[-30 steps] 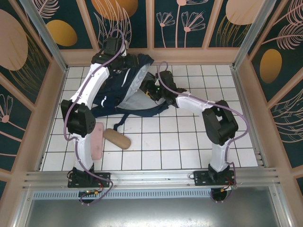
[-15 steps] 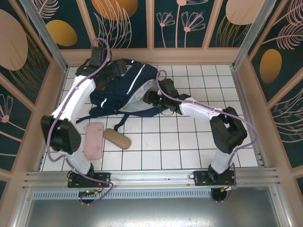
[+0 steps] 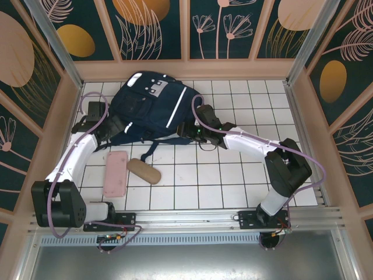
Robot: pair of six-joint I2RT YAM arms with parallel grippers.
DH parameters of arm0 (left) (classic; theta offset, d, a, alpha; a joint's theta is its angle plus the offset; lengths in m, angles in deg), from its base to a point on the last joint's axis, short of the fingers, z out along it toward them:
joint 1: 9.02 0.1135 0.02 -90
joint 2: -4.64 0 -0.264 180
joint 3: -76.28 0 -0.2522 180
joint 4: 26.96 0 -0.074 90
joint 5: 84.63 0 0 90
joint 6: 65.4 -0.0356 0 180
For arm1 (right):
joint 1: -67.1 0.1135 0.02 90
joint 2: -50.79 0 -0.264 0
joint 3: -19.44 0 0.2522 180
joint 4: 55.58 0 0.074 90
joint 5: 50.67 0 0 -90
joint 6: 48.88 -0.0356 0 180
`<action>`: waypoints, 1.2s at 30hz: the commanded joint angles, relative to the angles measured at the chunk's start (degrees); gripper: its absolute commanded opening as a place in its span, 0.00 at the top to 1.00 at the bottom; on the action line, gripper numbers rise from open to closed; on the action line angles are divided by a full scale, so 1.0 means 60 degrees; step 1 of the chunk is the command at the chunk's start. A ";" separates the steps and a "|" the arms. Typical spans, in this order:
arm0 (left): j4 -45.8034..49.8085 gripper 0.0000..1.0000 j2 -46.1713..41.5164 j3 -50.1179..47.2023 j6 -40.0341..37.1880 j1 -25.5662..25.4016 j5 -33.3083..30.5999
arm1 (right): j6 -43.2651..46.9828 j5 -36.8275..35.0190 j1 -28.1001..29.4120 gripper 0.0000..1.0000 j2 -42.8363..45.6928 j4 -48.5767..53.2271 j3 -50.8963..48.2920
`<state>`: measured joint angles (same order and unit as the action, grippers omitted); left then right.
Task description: Pack books, pencil case, and school supplies into a backpack
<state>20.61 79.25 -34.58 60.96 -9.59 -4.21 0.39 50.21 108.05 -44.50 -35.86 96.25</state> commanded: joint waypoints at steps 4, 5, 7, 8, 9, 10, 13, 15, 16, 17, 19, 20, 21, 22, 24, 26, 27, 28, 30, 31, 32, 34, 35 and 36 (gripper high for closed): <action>-0.0201 0.02 -0.0611 -0.1740 0.0560 0.0801 0.0011 | 0.0167 -0.0186 0.0175 0.40 0.0274 0.0126 -0.0111; -0.0279 0.01 -0.0635 -0.1914 0.0609 0.0867 0.0150 | 0.0181 -0.0183 0.0189 0.40 0.0266 0.0138 -0.0095; -0.0414 0.01 -0.0657 -0.2333 0.0731 0.0931 0.0416 | 0.0208 -0.0172 0.0217 0.40 0.0266 0.0160 -0.0064; -0.0478 0.02 -0.0657 -0.2489 0.0813 0.0942 0.0573 | 0.0230 -0.0168 0.0228 0.40 0.0291 0.0190 -0.0049; -0.0605 0.02 -0.0683 -0.2686 0.0867 0.0946 0.0871 | 0.0244 -0.0170 0.0249 0.40 0.0282 0.0226 -0.0049; -0.0754 0.01 -0.0722 -0.2872 0.0933 0.0946 0.1174 | 0.0256 -0.0197 0.0265 0.40 0.0297 0.0247 -0.0049; -0.1241 0.02 -0.0923 -0.3382 0.1085 0.0946 0.2111 | 0.0263 -0.0230 0.0278 0.40 0.0340 0.0278 -0.0120; -0.1694 0.04 -0.1081 -0.3770 0.1300 0.0946 0.2944 | 0.0232 -0.0223 0.0271 0.40 0.0374 0.0249 -0.0201; -0.2042 0.05 -0.1159 -0.4025 0.1449 0.0932 0.3451 | 0.0236 -0.0205 0.0279 0.40 0.0374 0.0236 -0.0224; -0.2337 0.06 -0.1209 -0.4250 0.1605 0.0928 0.3824 | 0.0235 -0.0201 0.0273 0.40 0.0369 0.0227 -0.0239; -0.2803 0.08 -0.1245 -0.4576 0.1904 0.0930 0.4358 | 0.0240 -0.0186 0.0276 0.40 0.0365 0.0225 -0.0228; -0.2945 0.08 -0.1258 -0.4667 0.2043 0.0920 0.4532 | 0.0277 -0.0175 0.0266 0.40 0.0341 0.0244 -0.0211; -0.3097 0.09 -0.1280 -0.4736 0.2184 0.0905 0.4658 | 0.0297 -0.0164 0.0279 0.40 0.0328 0.0240 -0.0182; -0.3245 0.09 -0.1309 -0.4775 0.2321 0.0860 0.4735 | 0.0311 -0.0157 0.0278 0.40 0.0306 0.0252 -0.0155; -0.3768 0.10 -0.1375 -0.4937 0.2808 0.0601 0.4974 | 0.0376 -0.0097 0.0279 0.40 0.0248 0.0254 -0.0077; -0.4256 0.11 -0.1341 -0.5022 0.3295 0.0003 0.4966 | 0.0412 -0.0015 0.0291 0.40 0.0173 0.0260 0.0013; -0.4448 0.11 -0.1263 -0.5011 0.3502 -0.0367 0.4878 | 0.0444 0.0031 0.0303 0.40 0.0132 0.0253 0.0063; -0.4612 0.11 -0.1172 -0.5009 0.3721 -0.0639 0.4843 | 0.0467 0.0063 0.0334 0.40 0.0082 0.0267 0.0128; -0.4929 0.11 -0.0988 -0.5030 0.4168 -0.1050 0.4778 | 0.0513 0.0146 0.0402 0.40 -0.0031 0.0296 0.0261; -0.5015 0.11 -0.0966 -0.5052 0.4313 -0.1196 0.4710 | 0.0530 0.0179 0.0446 0.40 -0.0071 0.0331 0.0325; -0.5209 0.11 -0.0983 -0.5087 0.4495 -0.1351 0.4658 | 0.0568 0.0215 0.0510 0.40 -0.0133 0.0343 0.0395; -0.5485 0.11 -0.0980 -0.5067 0.4793 -0.1720 0.4573 | 0.0622 0.0238 0.0639 0.40 -0.0256 0.0392 0.0525; -0.5615 0.11 -0.0944 -0.5023 0.4965 -0.1946 0.4532 | 0.0638 0.0238 0.0697 0.40 -0.0342 0.0438 0.0579; -0.5708 0.11 -0.0862 -0.4986 0.5145 -0.2144 0.4488 | 0.0636 0.0251 0.0723 0.41 -0.0411 0.0471 0.0630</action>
<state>-8.86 73.19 -64.48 86.57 -19.80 22.87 2.73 50.56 111.35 -45.31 -34.53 97.84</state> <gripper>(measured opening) 0.889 0.596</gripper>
